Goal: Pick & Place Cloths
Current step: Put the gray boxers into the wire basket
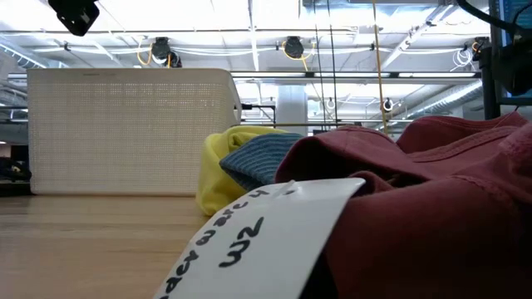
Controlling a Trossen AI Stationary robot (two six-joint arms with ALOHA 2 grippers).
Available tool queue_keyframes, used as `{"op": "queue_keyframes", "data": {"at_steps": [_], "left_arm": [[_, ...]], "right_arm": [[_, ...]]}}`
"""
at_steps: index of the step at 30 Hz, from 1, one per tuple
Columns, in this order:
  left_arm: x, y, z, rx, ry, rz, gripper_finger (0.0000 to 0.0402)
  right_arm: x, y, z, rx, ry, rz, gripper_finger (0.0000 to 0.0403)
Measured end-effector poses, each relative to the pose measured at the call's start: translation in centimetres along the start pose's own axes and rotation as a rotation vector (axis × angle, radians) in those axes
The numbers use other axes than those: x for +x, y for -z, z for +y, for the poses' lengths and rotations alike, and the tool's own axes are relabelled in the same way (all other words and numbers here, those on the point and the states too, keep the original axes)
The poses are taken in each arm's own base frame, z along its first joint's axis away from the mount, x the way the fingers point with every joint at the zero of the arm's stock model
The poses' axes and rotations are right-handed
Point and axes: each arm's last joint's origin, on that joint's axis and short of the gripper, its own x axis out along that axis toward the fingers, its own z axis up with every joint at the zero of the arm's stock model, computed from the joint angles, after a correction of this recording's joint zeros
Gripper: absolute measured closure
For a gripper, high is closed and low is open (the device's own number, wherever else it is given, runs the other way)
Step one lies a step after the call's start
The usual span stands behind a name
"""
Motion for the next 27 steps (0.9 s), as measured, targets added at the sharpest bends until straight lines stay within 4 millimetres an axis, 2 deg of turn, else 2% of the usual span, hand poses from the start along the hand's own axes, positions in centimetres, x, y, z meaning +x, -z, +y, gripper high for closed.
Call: {"op": "queue_keyframes", "data": {"at_steps": [5,6,11,17,21,27], "left_arm": [[0.0,0.0,0.0,-0.001,0.001,-0.003,0.0151],[0.0,0.0,0.0,-0.002,0.001,-0.003,0.0151],[0.0,-0.2,-0.1,-0.027,0.008,-0.021,0.0151],[0.0,-0.5,-0.2,-0.038,0.018,-0.045,0.0151],[0.0,-0.5,-0.2,-0.04,0.018,-0.045,0.0151],[0.0,-0.5,-0.2,-0.048,0.018,-0.046,0.0151]], "right_arm": [[0.0,-0.1,0.3,-0.006,-0.026,-0.007,0.0382],[0.0,-0.1,0.4,-0.009,-0.037,-0.009,0.0391],[-0.2,-0.2,1.3,-0.029,-0.143,-0.007,0.0396],[-1.9,-0.3,3.0,-0.102,-0.383,-0.068,0.0399],[-3.7,-0.3,4.3,-0.228,-0.574,-0.173,0.04],[-6.9,-0.1,5.7,-0.473,-0.824,-0.443,0.0402]]}}
